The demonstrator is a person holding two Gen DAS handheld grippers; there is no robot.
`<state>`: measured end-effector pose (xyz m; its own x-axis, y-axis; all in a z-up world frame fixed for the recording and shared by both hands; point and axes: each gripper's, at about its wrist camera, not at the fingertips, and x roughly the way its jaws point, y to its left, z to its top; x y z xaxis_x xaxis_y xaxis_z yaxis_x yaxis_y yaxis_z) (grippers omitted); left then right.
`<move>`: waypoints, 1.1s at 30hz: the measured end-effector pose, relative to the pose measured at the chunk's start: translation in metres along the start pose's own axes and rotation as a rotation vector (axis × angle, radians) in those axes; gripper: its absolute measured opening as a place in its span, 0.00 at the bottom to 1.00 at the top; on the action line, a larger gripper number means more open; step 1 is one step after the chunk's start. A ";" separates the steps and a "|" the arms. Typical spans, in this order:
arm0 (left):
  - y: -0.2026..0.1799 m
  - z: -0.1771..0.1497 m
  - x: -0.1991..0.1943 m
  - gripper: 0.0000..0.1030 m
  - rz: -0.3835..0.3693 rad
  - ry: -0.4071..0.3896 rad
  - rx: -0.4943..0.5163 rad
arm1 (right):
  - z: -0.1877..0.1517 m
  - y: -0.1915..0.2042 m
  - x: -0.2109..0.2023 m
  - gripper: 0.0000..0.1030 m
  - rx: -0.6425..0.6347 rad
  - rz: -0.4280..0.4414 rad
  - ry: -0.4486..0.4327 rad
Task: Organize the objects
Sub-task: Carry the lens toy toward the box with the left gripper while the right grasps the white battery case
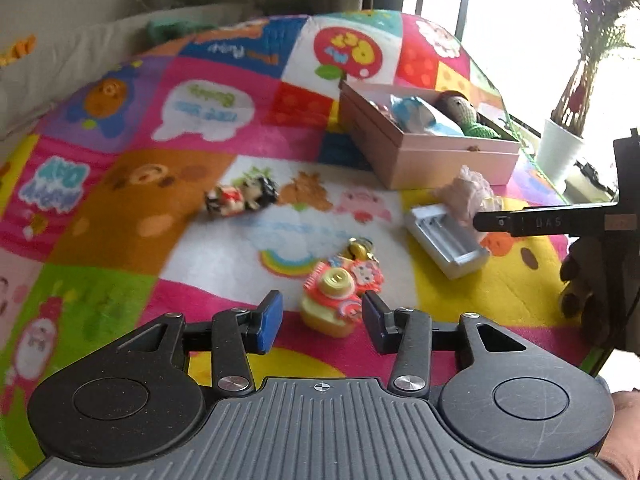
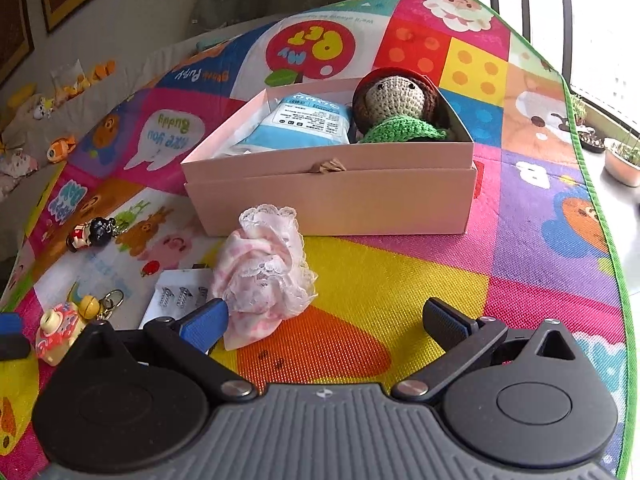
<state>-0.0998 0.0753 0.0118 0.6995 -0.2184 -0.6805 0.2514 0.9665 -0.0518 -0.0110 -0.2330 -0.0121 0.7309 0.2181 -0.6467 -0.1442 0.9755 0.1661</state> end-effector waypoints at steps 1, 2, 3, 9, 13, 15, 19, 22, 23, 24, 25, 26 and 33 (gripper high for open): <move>0.000 0.001 -0.001 0.47 0.005 -0.002 0.018 | 0.000 0.000 0.000 1.00 0.001 0.001 0.000; -0.002 0.002 0.000 0.47 0.004 -0.001 0.034 | 0.000 0.000 0.000 1.00 0.001 0.001 0.000; -0.004 0.003 0.002 0.47 0.001 0.001 0.049 | 0.000 0.000 0.000 1.00 0.000 0.001 0.000; -0.019 0.006 0.030 0.49 -0.011 0.068 0.174 | 0.000 0.000 0.000 1.00 0.000 0.000 0.000; -0.013 0.007 0.048 0.52 -0.016 0.089 0.150 | 0.000 0.000 0.000 1.00 -0.002 -0.002 0.001; -0.009 0.011 0.053 0.52 -0.026 0.074 0.119 | 0.000 0.000 0.000 1.00 -0.004 -0.001 0.001; -0.010 0.015 0.062 0.50 -0.028 0.047 0.108 | 0.000 0.000 0.000 1.00 -0.004 -0.001 0.000; -0.010 0.016 0.062 0.49 -0.021 0.039 0.078 | 0.000 0.000 0.000 1.00 -0.003 0.002 -0.001; -0.009 0.015 0.060 0.49 -0.023 0.037 0.061 | 0.000 -0.001 0.000 1.00 0.000 0.007 -0.003; -0.008 0.013 0.058 0.48 -0.026 0.034 0.046 | 0.000 -0.002 -0.002 1.00 0.003 0.024 -0.008; -0.009 0.010 0.054 0.48 -0.033 0.031 0.032 | 0.000 -0.003 -0.005 1.00 0.003 0.043 -0.016; -0.009 0.007 0.050 0.48 -0.043 0.030 0.024 | -0.001 -0.002 -0.011 1.00 -0.007 0.049 -0.036; -0.010 -0.011 0.034 0.48 -0.061 0.001 -0.013 | -0.006 0.041 -0.046 0.80 -0.182 0.198 -0.026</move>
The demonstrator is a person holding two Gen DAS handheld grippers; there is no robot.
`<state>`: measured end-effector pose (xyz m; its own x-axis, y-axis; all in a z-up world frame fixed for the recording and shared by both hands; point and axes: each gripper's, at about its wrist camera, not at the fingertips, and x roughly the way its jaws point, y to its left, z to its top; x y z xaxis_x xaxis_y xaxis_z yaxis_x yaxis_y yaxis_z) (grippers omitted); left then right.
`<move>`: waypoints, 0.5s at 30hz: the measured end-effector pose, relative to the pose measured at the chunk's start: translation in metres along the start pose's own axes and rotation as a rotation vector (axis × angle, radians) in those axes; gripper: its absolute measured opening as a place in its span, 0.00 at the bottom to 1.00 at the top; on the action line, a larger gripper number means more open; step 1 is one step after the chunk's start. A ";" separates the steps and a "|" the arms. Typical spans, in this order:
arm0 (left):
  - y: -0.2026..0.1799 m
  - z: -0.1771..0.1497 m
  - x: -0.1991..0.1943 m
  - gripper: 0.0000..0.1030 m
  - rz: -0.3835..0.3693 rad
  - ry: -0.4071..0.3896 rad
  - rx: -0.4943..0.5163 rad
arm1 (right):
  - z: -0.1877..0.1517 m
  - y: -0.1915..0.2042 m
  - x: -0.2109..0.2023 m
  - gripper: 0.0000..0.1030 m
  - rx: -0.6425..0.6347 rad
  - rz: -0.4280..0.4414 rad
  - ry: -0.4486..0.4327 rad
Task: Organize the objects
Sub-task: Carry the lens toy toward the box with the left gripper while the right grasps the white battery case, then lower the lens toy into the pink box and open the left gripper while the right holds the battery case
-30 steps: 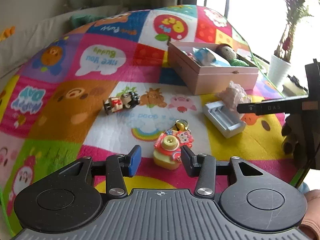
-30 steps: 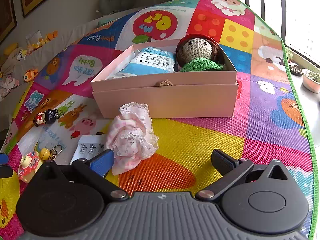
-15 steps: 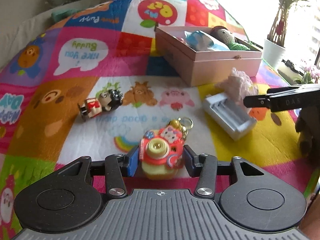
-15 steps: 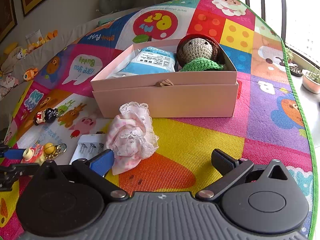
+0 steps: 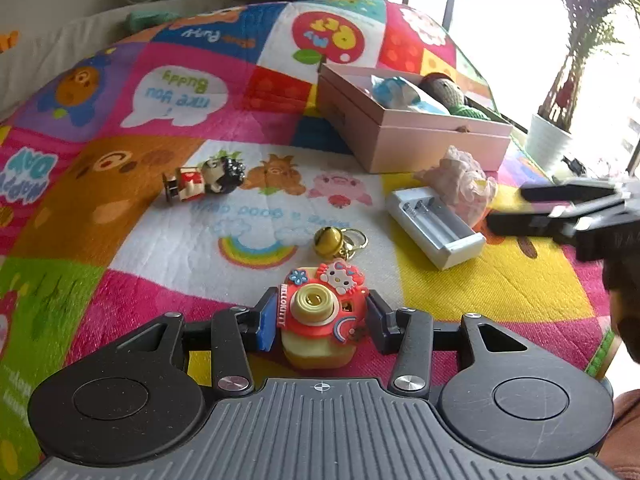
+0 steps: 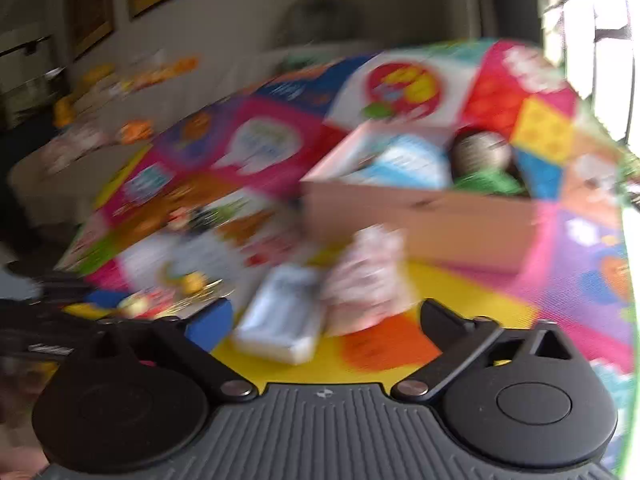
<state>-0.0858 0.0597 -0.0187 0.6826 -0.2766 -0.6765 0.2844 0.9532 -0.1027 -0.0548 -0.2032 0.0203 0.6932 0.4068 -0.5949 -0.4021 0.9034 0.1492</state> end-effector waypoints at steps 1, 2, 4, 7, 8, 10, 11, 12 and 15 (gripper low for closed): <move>0.001 -0.001 0.000 0.48 -0.002 -0.005 -0.007 | 0.002 0.005 0.008 0.75 -0.007 0.031 0.048; 0.000 -0.002 -0.001 0.48 -0.002 -0.010 -0.010 | 0.004 0.009 0.016 0.69 -0.009 0.038 0.080; -0.001 -0.003 -0.001 0.48 0.002 -0.019 -0.005 | 0.009 0.014 0.034 0.67 -0.007 -0.007 0.107; -0.001 -0.005 -0.002 0.48 0.003 -0.034 -0.004 | 0.020 0.020 0.056 0.63 -0.007 -0.039 0.138; 0.000 -0.006 -0.002 0.48 -0.001 -0.037 -0.010 | 0.023 0.024 0.061 0.54 -0.021 -0.049 0.141; 0.003 -0.007 -0.003 0.48 -0.010 -0.044 -0.025 | 0.028 0.032 0.065 0.48 -0.057 -0.062 0.166; 0.004 -0.007 -0.003 0.48 -0.014 -0.047 -0.031 | 0.028 0.037 0.063 0.47 -0.077 -0.046 0.174; 0.004 -0.008 -0.003 0.48 -0.014 -0.050 -0.033 | 0.023 0.041 0.057 0.47 -0.097 -0.034 0.173; 0.002 -0.009 -0.003 0.48 -0.005 -0.056 -0.024 | 0.020 0.050 0.039 0.47 -0.151 -0.028 0.152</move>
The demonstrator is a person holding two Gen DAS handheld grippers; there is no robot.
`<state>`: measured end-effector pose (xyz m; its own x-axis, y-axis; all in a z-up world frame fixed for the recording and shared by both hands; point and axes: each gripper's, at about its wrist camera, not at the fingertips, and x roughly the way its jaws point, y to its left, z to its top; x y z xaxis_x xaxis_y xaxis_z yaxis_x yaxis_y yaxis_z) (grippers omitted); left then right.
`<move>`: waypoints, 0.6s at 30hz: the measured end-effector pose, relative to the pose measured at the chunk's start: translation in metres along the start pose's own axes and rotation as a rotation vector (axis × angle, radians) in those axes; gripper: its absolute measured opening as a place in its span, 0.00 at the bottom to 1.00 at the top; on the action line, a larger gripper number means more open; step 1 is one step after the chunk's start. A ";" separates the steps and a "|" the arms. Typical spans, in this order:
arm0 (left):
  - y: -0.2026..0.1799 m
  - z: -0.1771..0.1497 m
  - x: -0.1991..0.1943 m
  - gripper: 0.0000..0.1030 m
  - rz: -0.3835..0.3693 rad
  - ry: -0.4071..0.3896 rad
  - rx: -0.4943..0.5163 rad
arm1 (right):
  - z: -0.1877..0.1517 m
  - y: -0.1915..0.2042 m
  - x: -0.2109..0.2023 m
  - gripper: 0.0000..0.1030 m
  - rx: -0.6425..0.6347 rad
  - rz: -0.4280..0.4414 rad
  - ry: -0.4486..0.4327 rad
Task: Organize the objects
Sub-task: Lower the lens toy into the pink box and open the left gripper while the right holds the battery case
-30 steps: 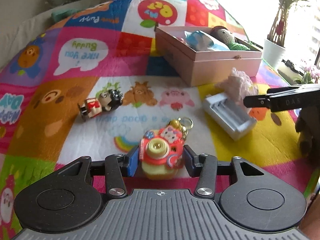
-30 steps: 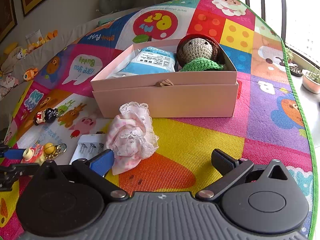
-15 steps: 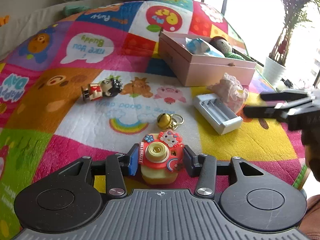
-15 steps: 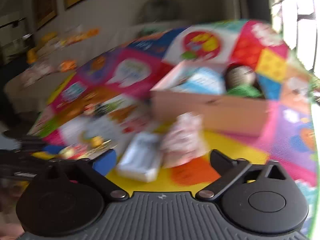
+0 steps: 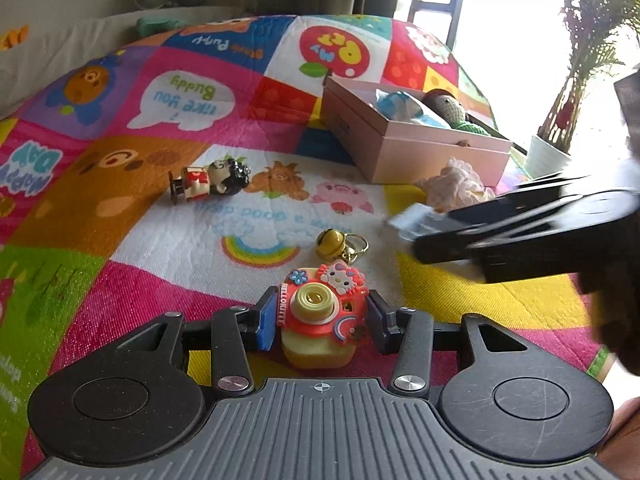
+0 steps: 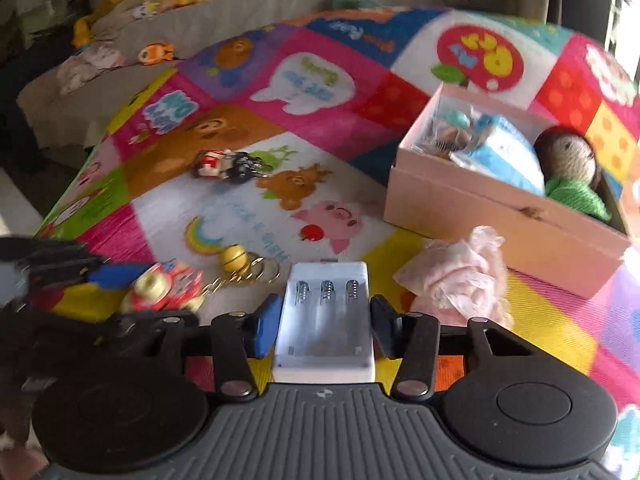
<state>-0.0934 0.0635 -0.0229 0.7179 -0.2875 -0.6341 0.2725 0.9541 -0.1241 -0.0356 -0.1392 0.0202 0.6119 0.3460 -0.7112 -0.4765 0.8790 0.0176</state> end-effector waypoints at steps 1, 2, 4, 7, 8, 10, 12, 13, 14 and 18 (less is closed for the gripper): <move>-0.001 0.000 0.000 0.48 0.005 0.000 0.005 | -0.002 -0.002 -0.009 0.47 0.006 0.005 -0.011; -0.002 0.000 0.000 0.48 0.010 0.000 0.007 | -0.003 -0.007 -0.021 0.47 0.021 0.010 -0.025; -0.003 0.001 0.000 0.48 0.017 0.003 0.002 | -0.007 -0.023 -0.047 0.47 0.070 0.012 -0.066; -0.001 0.006 0.000 0.48 0.020 0.009 -0.017 | -0.010 -0.053 -0.083 0.47 0.139 -0.017 -0.151; 0.000 0.009 0.000 0.48 0.018 0.004 -0.024 | -0.012 -0.063 -0.095 0.47 0.160 -0.035 -0.186; 0.001 0.020 -0.003 0.48 -0.003 -0.007 -0.038 | -0.016 -0.082 -0.115 0.47 0.205 -0.080 -0.258; 0.003 0.041 -0.007 0.48 -0.042 -0.023 -0.056 | -0.020 -0.100 -0.130 0.47 0.257 -0.102 -0.314; 0.002 0.057 -0.009 0.48 -0.062 -0.035 -0.061 | -0.020 -0.109 -0.135 0.47 0.280 -0.103 -0.333; 0.001 0.073 -0.010 0.48 -0.074 -0.051 -0.057 | -0.022 -0.118 -0.138 0.47 0.304 -0.105 -0.353; -0.015 0.154 -0.008 0.48 -0.102 -0.139 -0.006 | -0.028 -0.139 -0.139 0.47 0.360 -0.111 -0.397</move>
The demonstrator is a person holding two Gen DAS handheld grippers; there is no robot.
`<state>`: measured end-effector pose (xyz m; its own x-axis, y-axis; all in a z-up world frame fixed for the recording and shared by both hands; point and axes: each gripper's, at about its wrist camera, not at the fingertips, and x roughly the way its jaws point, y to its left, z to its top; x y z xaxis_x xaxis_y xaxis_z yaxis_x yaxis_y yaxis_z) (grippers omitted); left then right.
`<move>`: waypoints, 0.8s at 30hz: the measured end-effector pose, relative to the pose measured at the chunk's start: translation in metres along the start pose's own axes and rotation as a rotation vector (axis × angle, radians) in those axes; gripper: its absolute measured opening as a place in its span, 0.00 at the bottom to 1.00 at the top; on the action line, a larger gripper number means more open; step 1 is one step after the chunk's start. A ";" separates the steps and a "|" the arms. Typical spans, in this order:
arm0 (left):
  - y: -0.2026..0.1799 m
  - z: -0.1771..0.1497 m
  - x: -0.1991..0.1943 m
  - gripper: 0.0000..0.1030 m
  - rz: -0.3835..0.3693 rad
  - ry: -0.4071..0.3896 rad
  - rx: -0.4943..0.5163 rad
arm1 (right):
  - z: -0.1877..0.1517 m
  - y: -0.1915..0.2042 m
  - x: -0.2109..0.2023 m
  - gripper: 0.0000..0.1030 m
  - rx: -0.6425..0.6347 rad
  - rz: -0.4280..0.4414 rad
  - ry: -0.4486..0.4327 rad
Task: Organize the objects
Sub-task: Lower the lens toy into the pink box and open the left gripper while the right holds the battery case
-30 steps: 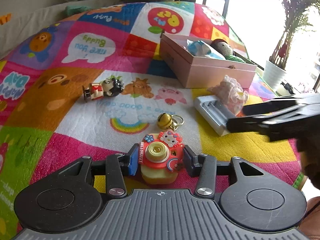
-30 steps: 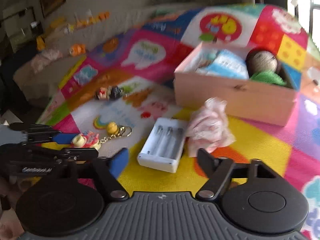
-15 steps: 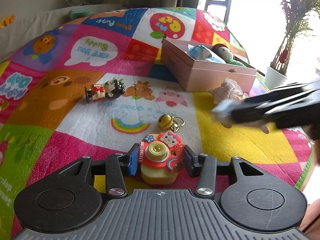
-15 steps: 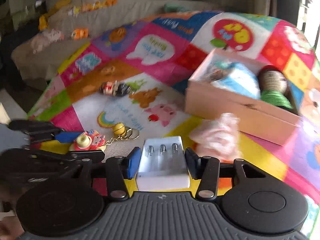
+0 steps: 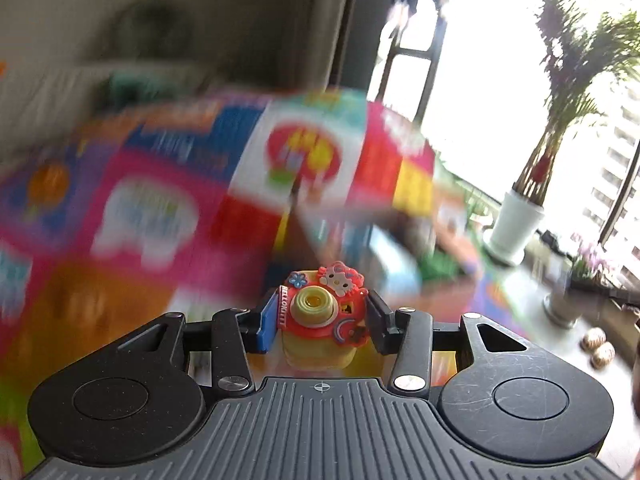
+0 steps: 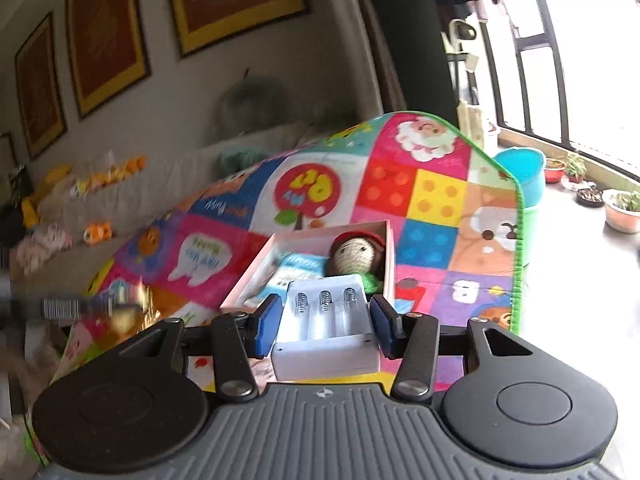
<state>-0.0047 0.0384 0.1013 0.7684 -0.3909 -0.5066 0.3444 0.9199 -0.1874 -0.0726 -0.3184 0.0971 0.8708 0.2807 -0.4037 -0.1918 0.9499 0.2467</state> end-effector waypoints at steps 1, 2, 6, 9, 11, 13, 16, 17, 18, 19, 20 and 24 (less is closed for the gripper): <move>-0.005 0.020 0.008 0.48 -0.011 -0.014 0.009 | -0.001 -0.003 0.002 0.47 0.011 0.003 -0.003; -0.010 0.040 0.020 0.48 -0.020 -0.027 0.015 | -0.003 -0.006 0.003 0.47 0.019 0.005 -0.005; -0.029 0.092 0.072 0.48 -0.060 -0.054 0.007 | -0.007 -0.017 0.014 0.47 0.021 -0.002 0.002; -0.037 0.110 0.125 0.49 -0.117 -0.068 -0.043 | -0.009 -0.027 0.022 0.47 0.025 -0.018 0.021; -0.040 0.109 0.169 0.49 -0.107 0.018 -0.054 | -0.009 -0.031 0.028 0.47 0.035 -0.037 0.042; -0.039 0.100 0.200 0.49 -0.065 0.090 -0.065 | -0.010 -0.035 0.031 0.47 0.040 -0.049 0.051; -0.030 0.082 0.214 0.49 -0.085 0.097 -0.091 | -0.009 -0.041 0.033 0.47 0.026 -0.070 0.047; -0.026 0.077 0.214 0.49 -0.095 0.082 -0.107 | -0.007 -0.042 0.036 0.47 0.025 -0.080 0.052; -0.023 0.074 0.215 0.49 -0.098 0.070 -0.104 | -0.006 -0.043 0.039 0.47 0.027 -0.084 0.058; -0.025 0.071 0.220 0.49 -0.095 0.079 -0.070 | -0.004 -0.043 0.044 0.47 0.031 -0.084 0.068; -0.032 0.071 0.226 0.49 -0.095 0.123 -0.008 | -0.002 -0.042 0.049 0.47 0.035 -0.082 0.077; -0.044 0.072 0.235 0.50 -0.054 0.118 0.083 | 0.008 -0.029 0.069 0.46 0.041 -0.059 0.077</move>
<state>0.1999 -0.0958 0.0513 0.6804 -0.4288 -0.5943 0.4305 0.8901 -0.1494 -0.0035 -0.3277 0.0690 0.8422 0.2358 -0.4849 -0.1212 0.9591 0.2558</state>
